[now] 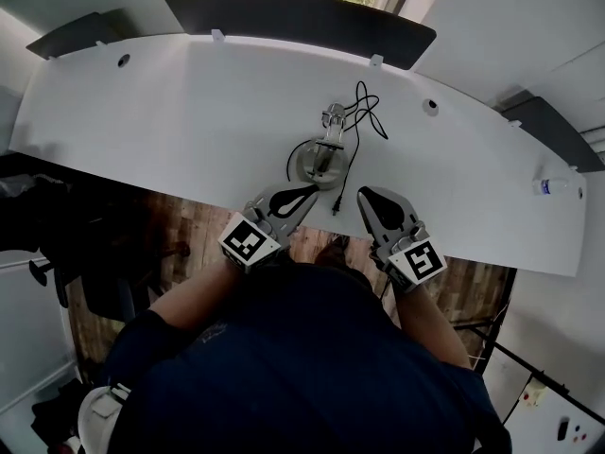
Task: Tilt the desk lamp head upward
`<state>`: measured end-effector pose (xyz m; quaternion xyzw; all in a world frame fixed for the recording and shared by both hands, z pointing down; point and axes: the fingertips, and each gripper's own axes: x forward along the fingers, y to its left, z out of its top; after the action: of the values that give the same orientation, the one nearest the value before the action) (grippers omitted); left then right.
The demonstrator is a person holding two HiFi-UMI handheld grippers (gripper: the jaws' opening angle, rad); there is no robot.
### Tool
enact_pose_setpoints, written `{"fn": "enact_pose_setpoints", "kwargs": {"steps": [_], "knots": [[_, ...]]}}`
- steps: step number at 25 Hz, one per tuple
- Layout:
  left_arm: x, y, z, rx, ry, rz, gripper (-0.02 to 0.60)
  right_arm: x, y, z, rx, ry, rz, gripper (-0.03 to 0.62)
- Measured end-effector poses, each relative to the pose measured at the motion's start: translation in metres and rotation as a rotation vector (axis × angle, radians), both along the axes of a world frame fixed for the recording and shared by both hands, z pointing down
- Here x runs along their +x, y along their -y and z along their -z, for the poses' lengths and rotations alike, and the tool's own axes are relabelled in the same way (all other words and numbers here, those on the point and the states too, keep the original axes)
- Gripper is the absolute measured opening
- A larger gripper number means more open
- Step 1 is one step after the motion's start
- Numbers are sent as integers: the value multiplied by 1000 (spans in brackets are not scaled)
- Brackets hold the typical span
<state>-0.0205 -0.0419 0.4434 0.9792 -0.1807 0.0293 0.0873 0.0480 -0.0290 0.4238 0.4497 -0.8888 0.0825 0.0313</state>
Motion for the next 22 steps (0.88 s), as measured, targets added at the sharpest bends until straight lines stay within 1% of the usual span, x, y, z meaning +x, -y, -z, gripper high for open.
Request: {"fn": "enact_pose_setpoints", "kwargs": {"steps": [4, 9, 13, 17, 19, 22], "knots": [[6, 16, -22, -16, 37, 55, 8, 14, 21, -14, -26, -3, 56, 14], [7, 35, -56, -18, 118, 109, 8, 29, 49, -29, -64, -17, 96, 14], [13, 43, -67, -26, 144, 124, 8, 31, 67, -41, -103, -32, 118, 14], [15, 51, -79, -20, 178, 127, 11, 33, 80, -63, -127, -77, 135, 14], [18, 55, -81, -13, 190, 123, 32, 38, 87, -75, -125, -111, 128, 28], [20, 62, -80, 7, 185, 127, 61, 39, 100, -86, -127, -149, 137, 58]]}}
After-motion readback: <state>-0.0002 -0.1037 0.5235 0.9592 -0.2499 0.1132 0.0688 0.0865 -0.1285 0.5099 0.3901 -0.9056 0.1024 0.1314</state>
